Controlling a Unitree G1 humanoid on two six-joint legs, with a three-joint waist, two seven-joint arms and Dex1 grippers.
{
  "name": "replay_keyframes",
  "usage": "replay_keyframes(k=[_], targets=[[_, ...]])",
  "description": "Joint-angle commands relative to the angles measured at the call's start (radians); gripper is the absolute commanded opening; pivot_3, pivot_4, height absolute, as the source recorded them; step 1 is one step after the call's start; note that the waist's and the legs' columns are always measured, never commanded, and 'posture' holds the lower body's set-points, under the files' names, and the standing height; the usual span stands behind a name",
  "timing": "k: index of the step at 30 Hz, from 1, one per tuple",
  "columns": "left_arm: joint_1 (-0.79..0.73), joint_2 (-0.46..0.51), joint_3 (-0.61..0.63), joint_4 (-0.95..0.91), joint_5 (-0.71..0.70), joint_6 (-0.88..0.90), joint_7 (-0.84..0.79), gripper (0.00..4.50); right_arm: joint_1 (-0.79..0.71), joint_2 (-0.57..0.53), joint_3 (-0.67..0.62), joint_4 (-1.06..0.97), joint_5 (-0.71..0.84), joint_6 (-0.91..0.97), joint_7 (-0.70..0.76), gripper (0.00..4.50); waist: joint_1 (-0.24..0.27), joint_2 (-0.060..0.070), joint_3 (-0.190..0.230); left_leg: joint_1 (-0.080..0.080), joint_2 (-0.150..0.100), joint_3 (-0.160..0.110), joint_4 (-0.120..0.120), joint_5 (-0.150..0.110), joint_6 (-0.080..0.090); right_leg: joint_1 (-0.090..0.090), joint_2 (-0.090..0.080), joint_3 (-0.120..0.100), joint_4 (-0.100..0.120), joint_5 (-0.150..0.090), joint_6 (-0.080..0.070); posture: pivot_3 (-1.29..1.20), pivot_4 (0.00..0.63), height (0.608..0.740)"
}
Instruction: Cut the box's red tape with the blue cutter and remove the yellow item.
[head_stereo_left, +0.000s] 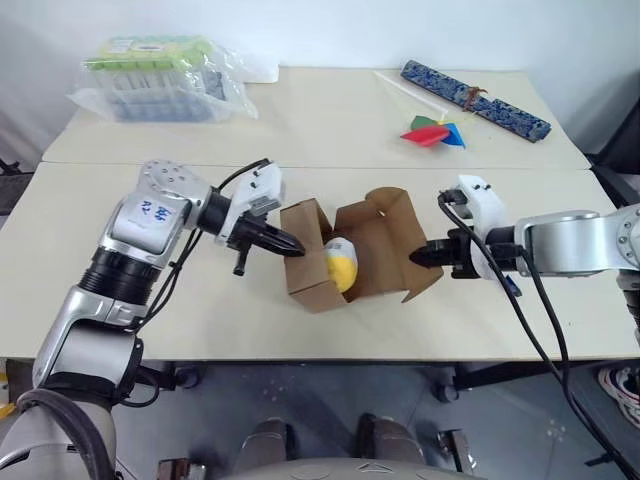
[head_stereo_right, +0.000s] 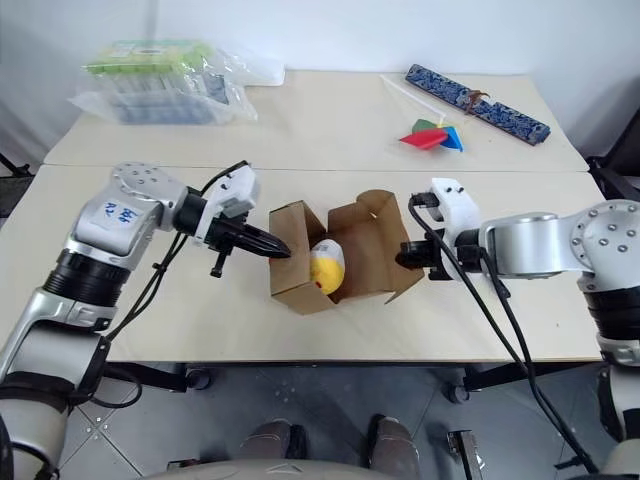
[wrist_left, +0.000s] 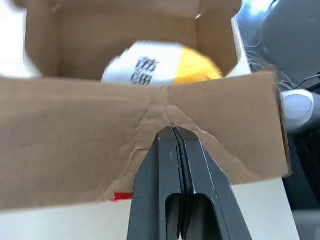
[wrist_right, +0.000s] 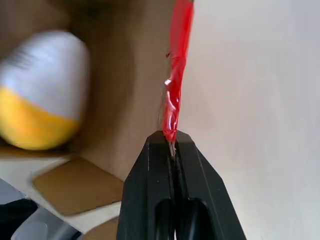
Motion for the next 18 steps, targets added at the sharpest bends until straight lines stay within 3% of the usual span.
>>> replay_keyframes(k=[1,12,18], targets=[[0.057,0.021,-0.028,-0.001,0.063,0.034,0.044,0.00,0.028,-0.061,-0.052,-0.010,0.000,0.000,-0.004,0.01,0.004,0.000,0.000,0.000,0.000,0.000,0.000,0.000,0.000,0.001,0.000,0.000,-0.001,0.000,0.000,0.00,0.150,0.740],[0.050,-0.093,0.007,0.061,0.080,0.032,0.152,0.00,0.058,-0.046,-0.036,0.007,0.000,-0.019,-0.014,0.01,-0.005,-0.002,0.001,-0.002,0.000,0.001,-0.001,0.000,0.001,-0.001,0.000,-0.001,-0.002,0.000,0.000,0.00,0.150,0.740],[-0.023,-0.101,0.094,0.067,0.002,0.084,0.124,0.00,0.025,-0.038,-0.043,-0.012,0.000,-0.016,-0.002,0.01,-0.006,-0.002,0.001,-0.002,0.000,0.001,-0.001,0.000,0.001,-0.002,0.000,-0.001,-0.002,0.000,0.000,0.00,0.150,0.740]])
